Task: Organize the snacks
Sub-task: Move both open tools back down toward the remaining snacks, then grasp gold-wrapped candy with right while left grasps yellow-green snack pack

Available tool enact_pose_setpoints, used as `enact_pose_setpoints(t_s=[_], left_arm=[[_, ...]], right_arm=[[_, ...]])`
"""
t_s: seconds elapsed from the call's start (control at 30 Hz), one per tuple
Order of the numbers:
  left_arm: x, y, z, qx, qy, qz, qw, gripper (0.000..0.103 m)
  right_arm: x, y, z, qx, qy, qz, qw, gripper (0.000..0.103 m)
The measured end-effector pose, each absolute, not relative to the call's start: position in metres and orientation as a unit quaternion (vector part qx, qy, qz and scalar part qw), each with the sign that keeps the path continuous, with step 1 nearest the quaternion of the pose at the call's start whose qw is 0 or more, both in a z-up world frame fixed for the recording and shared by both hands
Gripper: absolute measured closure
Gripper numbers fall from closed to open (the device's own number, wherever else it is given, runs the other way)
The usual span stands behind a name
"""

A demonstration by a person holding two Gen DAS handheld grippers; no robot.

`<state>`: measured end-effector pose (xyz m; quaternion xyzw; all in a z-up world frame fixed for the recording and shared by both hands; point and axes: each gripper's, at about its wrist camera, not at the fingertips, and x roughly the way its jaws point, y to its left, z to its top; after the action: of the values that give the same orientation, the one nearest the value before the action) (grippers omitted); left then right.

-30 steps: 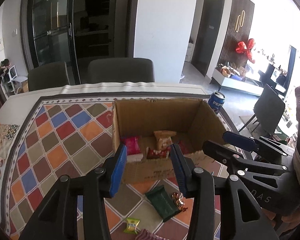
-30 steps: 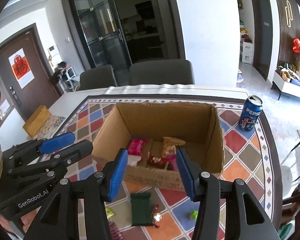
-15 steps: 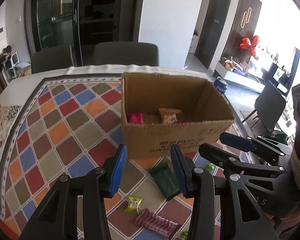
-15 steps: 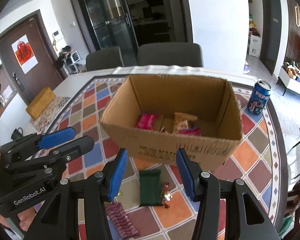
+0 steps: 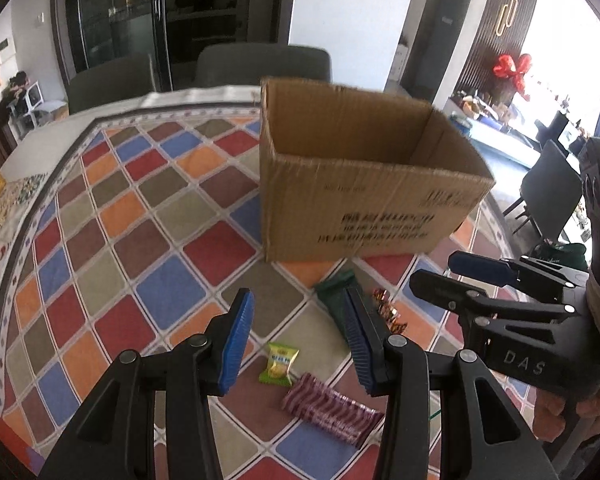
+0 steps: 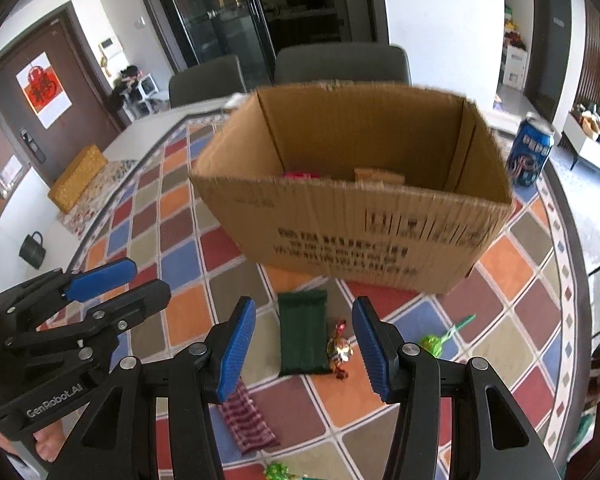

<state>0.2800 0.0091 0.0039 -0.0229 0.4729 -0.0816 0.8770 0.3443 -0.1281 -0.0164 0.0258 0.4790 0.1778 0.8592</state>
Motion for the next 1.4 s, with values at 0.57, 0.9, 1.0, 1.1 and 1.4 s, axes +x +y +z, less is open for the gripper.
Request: enact_pose_setpoints(t_s=[0.57,0.9,1.0,1.1,1.4], left_arm=[[0.279,0.011,-0.066,-0.021,0.551,-0.066,0.832,0.058],[0.281,0.009,-0.091,-0.014,0.577,-0.059,0.814,0.058],[0.282,0.007,-0.097,-0.01,0.582,-0.058,0.811,0.059],[0.285,0.006,-0.102,-0.007,0.586,-0.058,0.808,0.059],[0.289,0.006,-0.112,-0.009,0.593,-0.063,0.803,0.067]], right_arm=[[0.356,-0.134,-0.086,0.04,0.564,0.161,0.809,0.052],[0.364,-0.134,-0.106,0.049,0.584,0.148,0.796,0.052],[0.367,-0.135,-0.111,0.052,0.587,0.144,0.795,0.052],[0.37,-0.137,-0.115,0.054,0.59,0.138,0.794,0.052],[0.379,-0.14,-0.128,0.068,0.601,0.134,0.785,0.06]])
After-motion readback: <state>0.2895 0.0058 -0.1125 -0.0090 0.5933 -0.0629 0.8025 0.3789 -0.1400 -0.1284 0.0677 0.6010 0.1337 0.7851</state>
